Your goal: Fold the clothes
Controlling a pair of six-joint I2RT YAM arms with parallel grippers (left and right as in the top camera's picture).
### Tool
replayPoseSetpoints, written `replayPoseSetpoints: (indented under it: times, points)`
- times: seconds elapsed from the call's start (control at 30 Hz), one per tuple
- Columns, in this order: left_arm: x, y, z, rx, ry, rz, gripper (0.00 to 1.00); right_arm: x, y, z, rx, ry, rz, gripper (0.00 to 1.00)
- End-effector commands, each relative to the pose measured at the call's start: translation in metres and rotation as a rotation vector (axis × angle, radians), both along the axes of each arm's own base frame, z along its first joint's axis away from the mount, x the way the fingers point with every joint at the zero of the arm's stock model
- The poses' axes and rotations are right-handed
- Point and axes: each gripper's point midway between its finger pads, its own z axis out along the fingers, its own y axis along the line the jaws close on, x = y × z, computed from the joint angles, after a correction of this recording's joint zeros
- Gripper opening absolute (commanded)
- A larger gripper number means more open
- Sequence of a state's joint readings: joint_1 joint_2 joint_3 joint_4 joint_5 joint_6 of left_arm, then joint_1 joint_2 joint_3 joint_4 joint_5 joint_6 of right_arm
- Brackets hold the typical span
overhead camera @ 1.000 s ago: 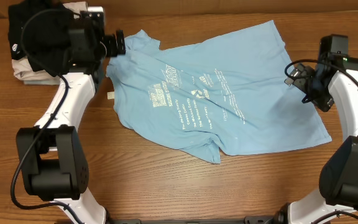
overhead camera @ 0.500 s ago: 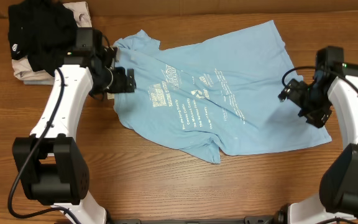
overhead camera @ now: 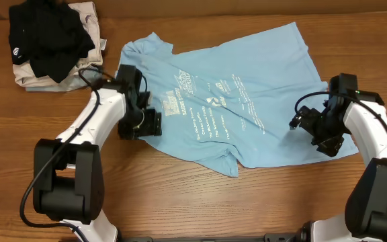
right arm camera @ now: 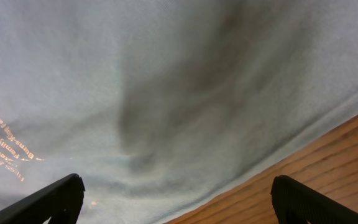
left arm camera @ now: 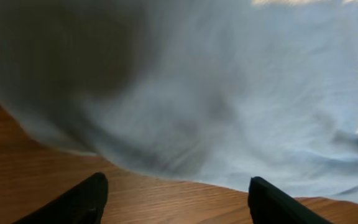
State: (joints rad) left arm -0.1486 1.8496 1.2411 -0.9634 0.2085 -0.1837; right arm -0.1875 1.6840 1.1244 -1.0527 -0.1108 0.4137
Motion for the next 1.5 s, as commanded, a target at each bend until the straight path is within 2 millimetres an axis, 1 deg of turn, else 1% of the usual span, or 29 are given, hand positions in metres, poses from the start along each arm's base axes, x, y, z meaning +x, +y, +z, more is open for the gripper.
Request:
replayPoseSetpoints:
  times: [0.0,0.13,0.23,0.3,0.37,0.4,0.43,0.47,0.53,0.6,0.67,0.77,0.83,0.87,0.9,0.93,0.97,1.0,1.07,1.13,1.17,1.23,1.3,1.37,1.4,1.43,1.47]
  points:
    - [-0.006,0.008,-0.006,0.032,0.005,0.082,0.71,0.004,0.002,0.007,0.002,-0.042,0.022,1.00]
    - [-0.003,0.011,-0.019,0.052,-0.032,0.090,0.63,0.005,0.002,0.007,0.001,-0.047,0.022,1.00]
    - [0.000,0.019,-0.029,0.092,-0.065,0.115,0.60,0.007,0.001,0.007,-0.001,-0.053,0.022,1.00]
    - [0.004,0.024,-0.034,0.116,-0.091,0.139,0.54,0.008,0.000,0.007,-0.006,-0.058,0.021,1.00]
    - [0.012,0.027,-0.035,0.132,-0.126,0.147,0.29,0.009,-0.002,0.007,-0.017,-0.061,0.021,0.97]
    - [0.016,0.028,-0.035,0.139,-0.145,0.149,0.20,0.009,-0.002,0.007,-0.017,-0.061,0.021,0.96]
    - [0.020,0.029,-0.034,0.143,-0.162,0.152,0.14,0.009,-0.002,0.007,-0.017,-0.062,0.021,0.95]
    - [0.029,0.032,-0.030,0.155,-0.189,0.160,0.04,0.009,-0.002,0.007,-0.018,-0.061,0.021,0.94]
    - [0.038,0.037,-0.024,0.162,-0.215,0.173,0.04,0.009,-0.002,0.007,-0.020,-0.063,0.020,0.94]
    - [0.052,0.045,-0.013,0.179,-0.255,0.186,0.04,0.010,-0.003,0.006,-0.024,-0.063,0.020,0.93]
    - [0.070,0.060,0.001,0.217,-0.308,0.202,0.04,0.009,-0.003,0.006,-0.025,-0.061,0.020,0.93]
    - [0.088,0.081,0.018,0.254,-0.365,0.230,0.04,0.008,-0.003,0.004,-0.024,-0.057,0.020,0.93]
    - [0.099,0.091,0.026,0.256,-0.402,0.251,0.04,0.007,-0.002,0.002,-0.023,-0.055,0.020,0.93]
    - [0.106,0.097,0.030,0.256,-0.431,0.265,0.05,0.006,-0.002,0.000,-0.023,-0.055,0.020,0.94]
    - [0.113,0.100,0.034,0.244,-0.458,0.278,0.21,0.005,-0.002,-0.003,-0.022,-0.054,0.020,0.94]
    - [0.116,0.100,0.035,0.233,-0.470,0.279,0.52,0.004,-0.002,-0.005,-0.020,-0.052,0.020,0.94]
    - [0.117,0.097,0.035,0.213,-0.475,0.276,0.81,0.004,0.000,-0.006,-0.013,-0.052,0.021,0.94]
    - [0.118,0.089,0.036,0.173,-0.472,0.265,1.00,0.003,0.001,-0.006,-0.006,-0.051,0.021,0.94]
    - [0.115,0.076,0.035,0.115,-0.457,0.235,1.00,0.003,0.003,-0.006,0.005,-0.052,0.022,0.94]
    - [0.110,0.062,0.040,0.069,-0.435,0.201,1.00,0.003,0.004,-0.003,0.012,-0.059,0.025,0.94]
    - [0.103,0.053,0.051,0.039,-0.404,0.184,1.00,0.000,0.005,0.003,0.009,-0.066,0.025,0.94]
    - [0.093,0.046,0.066,0.027,-0.372,0.170,1.00,-0.003,0.005,0.013,0.006,-0.080,0.026,0.94]
    - [0.079,0.039,0.082,0.028,-0.345,0.146,1.00,-0.009,0.006,0.025,-0.002,-0.097,0.025,0.93]
    - [0.065,0.032,0.092,0.029,-0.322,0.117,1.00,-0.015,0.004,0.037,-0.019,-0.117,0.024,0.93]
    - [0.051,0.023,0.096,0.034,-0.296,0.089,1.00,-0.018,0.003,0.045,-0.032,-0.134,0.021,0.93]
    - [0.042,0.019,0.095,0.044,-0.273,0.071,1.00,-0.020,0.003,0.051,-0.041,-0.149,0.020,0.93]
    - [0.029,0.010,0.091,0.055,-0.234,0.037,1.00,-0.021,0.002,0.056,-0.047,-0.161,0.019,0.94]
